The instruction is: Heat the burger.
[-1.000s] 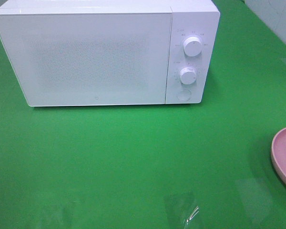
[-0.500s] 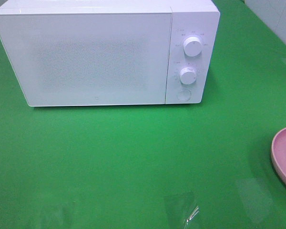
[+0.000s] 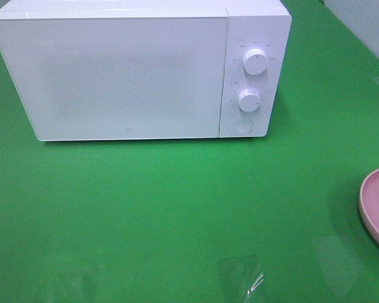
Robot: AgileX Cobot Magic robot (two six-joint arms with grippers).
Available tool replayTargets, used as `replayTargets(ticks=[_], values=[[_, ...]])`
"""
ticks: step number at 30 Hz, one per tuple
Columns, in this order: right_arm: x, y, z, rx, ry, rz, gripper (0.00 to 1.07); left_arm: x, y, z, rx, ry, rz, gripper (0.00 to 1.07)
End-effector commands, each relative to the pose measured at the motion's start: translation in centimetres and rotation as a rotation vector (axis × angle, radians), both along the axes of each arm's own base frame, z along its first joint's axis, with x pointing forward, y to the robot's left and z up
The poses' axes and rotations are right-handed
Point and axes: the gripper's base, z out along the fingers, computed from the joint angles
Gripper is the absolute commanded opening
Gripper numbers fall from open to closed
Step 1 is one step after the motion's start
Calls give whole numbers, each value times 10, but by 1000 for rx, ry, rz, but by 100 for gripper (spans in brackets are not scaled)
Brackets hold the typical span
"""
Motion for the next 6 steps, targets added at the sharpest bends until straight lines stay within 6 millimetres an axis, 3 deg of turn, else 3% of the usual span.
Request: replayTargets(ticks=[1,6], values=[[-4,0,1,7,-33,-1,76,-4,0,-1,-10,-22,1,98],[-4,0,1,7,-33,-1,76,-4,0,-1,-9,-22,2,98]])
